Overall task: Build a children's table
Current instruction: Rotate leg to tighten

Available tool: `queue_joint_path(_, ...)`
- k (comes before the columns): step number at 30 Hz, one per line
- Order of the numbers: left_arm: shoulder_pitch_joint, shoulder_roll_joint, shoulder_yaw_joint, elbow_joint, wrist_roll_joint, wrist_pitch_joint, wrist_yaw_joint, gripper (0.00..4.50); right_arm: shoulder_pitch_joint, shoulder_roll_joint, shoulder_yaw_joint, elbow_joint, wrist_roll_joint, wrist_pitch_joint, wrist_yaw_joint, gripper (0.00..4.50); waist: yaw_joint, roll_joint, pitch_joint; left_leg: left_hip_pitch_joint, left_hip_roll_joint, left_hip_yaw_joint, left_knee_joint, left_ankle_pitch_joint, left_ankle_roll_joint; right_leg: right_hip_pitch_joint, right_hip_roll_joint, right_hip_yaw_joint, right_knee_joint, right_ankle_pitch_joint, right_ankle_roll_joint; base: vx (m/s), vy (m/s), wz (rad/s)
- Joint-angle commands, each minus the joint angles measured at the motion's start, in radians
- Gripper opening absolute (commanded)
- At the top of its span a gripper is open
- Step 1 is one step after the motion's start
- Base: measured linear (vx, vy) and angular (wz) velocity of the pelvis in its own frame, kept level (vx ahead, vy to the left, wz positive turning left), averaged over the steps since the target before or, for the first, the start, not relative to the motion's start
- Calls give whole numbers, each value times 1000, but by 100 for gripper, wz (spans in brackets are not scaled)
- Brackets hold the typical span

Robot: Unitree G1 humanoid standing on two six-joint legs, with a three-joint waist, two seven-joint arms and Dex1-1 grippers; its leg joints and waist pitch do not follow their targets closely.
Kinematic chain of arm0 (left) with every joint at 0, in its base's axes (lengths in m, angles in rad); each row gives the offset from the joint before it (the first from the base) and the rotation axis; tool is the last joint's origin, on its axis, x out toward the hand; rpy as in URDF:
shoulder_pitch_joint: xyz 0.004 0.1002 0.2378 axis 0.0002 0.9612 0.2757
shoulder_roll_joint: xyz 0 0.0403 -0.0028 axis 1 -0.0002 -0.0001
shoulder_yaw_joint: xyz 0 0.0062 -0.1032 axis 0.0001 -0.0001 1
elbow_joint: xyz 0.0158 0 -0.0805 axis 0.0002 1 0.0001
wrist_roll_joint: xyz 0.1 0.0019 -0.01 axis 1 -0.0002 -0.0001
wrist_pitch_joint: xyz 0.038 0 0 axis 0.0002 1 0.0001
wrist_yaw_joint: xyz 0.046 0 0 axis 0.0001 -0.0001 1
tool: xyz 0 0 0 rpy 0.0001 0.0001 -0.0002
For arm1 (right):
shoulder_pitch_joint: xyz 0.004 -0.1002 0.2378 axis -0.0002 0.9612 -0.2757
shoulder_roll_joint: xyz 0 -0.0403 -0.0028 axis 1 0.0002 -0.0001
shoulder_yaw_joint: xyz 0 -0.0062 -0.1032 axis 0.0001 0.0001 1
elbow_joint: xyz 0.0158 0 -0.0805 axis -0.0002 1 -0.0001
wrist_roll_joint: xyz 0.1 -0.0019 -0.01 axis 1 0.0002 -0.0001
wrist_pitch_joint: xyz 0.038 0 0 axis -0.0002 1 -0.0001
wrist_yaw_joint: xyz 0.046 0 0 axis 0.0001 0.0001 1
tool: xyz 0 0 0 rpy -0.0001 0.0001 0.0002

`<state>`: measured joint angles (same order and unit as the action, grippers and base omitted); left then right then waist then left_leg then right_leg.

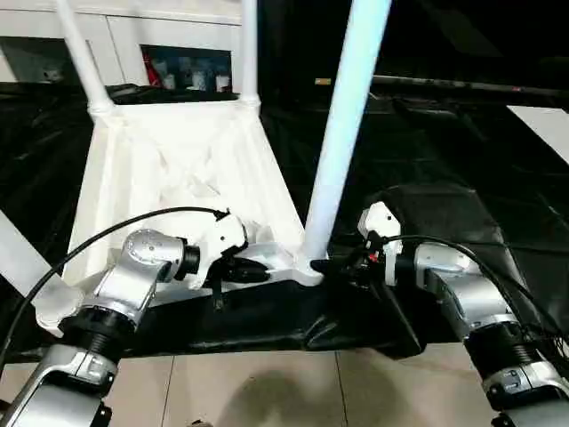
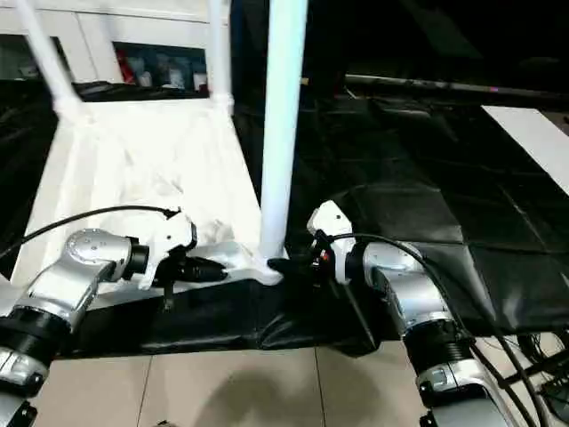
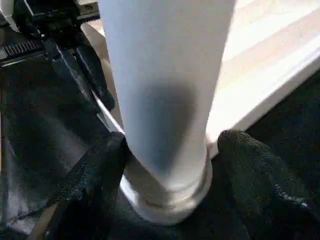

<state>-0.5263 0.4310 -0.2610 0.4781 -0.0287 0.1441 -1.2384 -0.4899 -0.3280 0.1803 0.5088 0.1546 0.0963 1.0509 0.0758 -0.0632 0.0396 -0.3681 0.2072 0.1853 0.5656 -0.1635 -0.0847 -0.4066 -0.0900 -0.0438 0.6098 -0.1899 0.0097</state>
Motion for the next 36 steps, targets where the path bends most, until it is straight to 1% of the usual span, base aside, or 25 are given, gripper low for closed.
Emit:
queue_joint_path(1,19,-30,-34,-17,-44,5,-44,0,-4,2,8,1,-7,-20,-1,317,0,1,-53,14,23,2,-59,-231,39,42,-39,33,-67,-168,-219,0,0,0)
queue_joint_path(2,20,-30,-33,-18,-42,6,-44,0,-6,6,9,2,-7,-20,1,317,1,0,-54,14,23,2,-58,-231,38,42,-39,33,-67,-167,-218,0,0,0)
queue_joint_path(4,19,-33,-29,-18,-36,5,-42,0,-9,13,14,8,-15,-23,-2,292,6,0,-54,14,23,3,-58,-220,37,43,-39,33,-64,-154,-215,0,0,0)
queue_joint_path(7,21,-33,-28,-22,-33,8,-38,0,-12,17,17,21,-22,-28,-3,272,8,0,-56,14,22,4,-57,-206,39,44,-38,33,-61,-122,-220,0,0,0)
queue_joint_path(8,23,-33,-28,-24,-33,9,-37,0,-12,17,18,24,-23,-29,-3,272,8,-2,-56,14,22,4,-57,-205,40,45,-38,33,-61,-121,-220,0,0,0)
queue_joint_path(9,24,-32,-28,-25,-32,9,-37,0,-12,17,18,26,-23,-29,-2,247,9,-1,-56,13,22,4,-56,-203,41,46,-38,33,-60,-121,-219,0,0,0)
queue_joint_path(12,27,-29,-28,-27,-32,11,-35,0,-12,15,20,30,-22,-31,0,233,8,-1,-56,12,22,4,-56,-203,42,46,-38,33,-60,-124,-216,0,0,0)
queue_joint_path(14,29,-27,-28,-28,-32,12,-35,0,-12,15,20,32,-22,-32,1,215,8,-1,-56,13,22,4,-56,-209,41,45,-38,33,-62,-137,-212,0,0,0)
queue_joint_path(21,30,-25,-28,-28,-31,17,-36,0,-8,17,15,37,-21,-33,-1,204,8,0,-57,13,21,5,-54,-198,44,46,-37,33,-59,-118,-218,0,0,0)
queue_joint_path(24,15,-45,-18,4,-16,17,16,0,-1,32,-5,53,-5,-31,-27,203,7,0,-57,14,21,5,-54,-199,44,46,-37,33,-59,-113,-220,0,0,0)
queue_joint_path(25,14,-47,-17,8,-14,17,22,0,0,34,-8,54,-2,-29,-29,202,8,0,-55,14,21,5,-55,-212,41,45,-38,33,-62,-136,-218,0,0,0)
queue_joint_path(26,5,-57,-13,29,-3,20,55,0,1,46,-23,62,12,-18,-42,202,7,0,-56,14,20,6,-54,-218,40,45,-37,34,-63,-144,-216,0,0,0)
queue_joint_path(27,2,-61,-11,36,-1,18,65,0,2,48,-25,66,13,-18,-48,202,7,-1,-53,15,21,5,-56,-237,34,43,-39,34,-68,-182,-210,0,0,0)
queue_joint_path(28,-18,-87,3,83,11,11,128,0,3,66,-43,89,17,-21,-91,202,7,-1,-52,19,20,6,-57,-257,25,39,-39,34,-74,-223,-199,0,0,0)
queue_joint_path(29,-50,-129,15,151,30,1,222,0,8,98,-63,124,9,-30,-175,201,10,0,-51,22,21,6,-57,-270,20,36,-41,35,-76,-244,-195,0,0,0)
queue_joint_path(30,-50,-129,15,151,30,1,222,0,8,98,-63,124,9,-30,-175,201,7,-2,-52,20,19,6,-56,-272,18,34,-41,36,-77,-258,-189,0,0,0)
queue_joint_path(31,-82,-171,21,213,48,-6,303,0,14,135,-78,159,-5,-35,-277,201,8,-4,-48,21,18,6,-59,-286,6,32,-41,36,-84,-311,-171,0,0,0)
queue_joint_path(32,-82,-171,21,213,48,-6,303,0,14,135,-78,159,-5,-35,-277,201,8,-5,-49,20,18,3,-60,-294,-1,34,-43,35,-85,-335,-163,0,0,0)
queue_joint_path(33,-116,-215,25,268,65,-7,389,0,12,179,-98,196,-32,-42,-431,200,7,-3,-48,17,16,1,-62,-294,-9,34,-43,34,-89,-375,-142,0,0,0)
queue_joint_path(34,-148,-259,22,313,81,-6,460,0,1,234,-128,233,-49,-24,-607,200,5,3,-47,23,16,-2,-63,-322,-19,27,-46,34,-94,-417,-130,0,0,0)
queue_joint_path(35,-157,-271,20,324,86,-7,479,0,-4,249,-135,243,-55,-18,-657,200,2,1,-44,23,14,-1,-65,-336,-26,24,-42,34,-99,-446,-120,0,0,0)
queue_joint_path(36,-161,-277,20,329,88,-7,489,0,-7,257,-139,248,-59,-15,-683,199,1,1,-44,26,14,-3,-65,-354,-32,23,-44,32,-101,-479,-110,0,0,0)
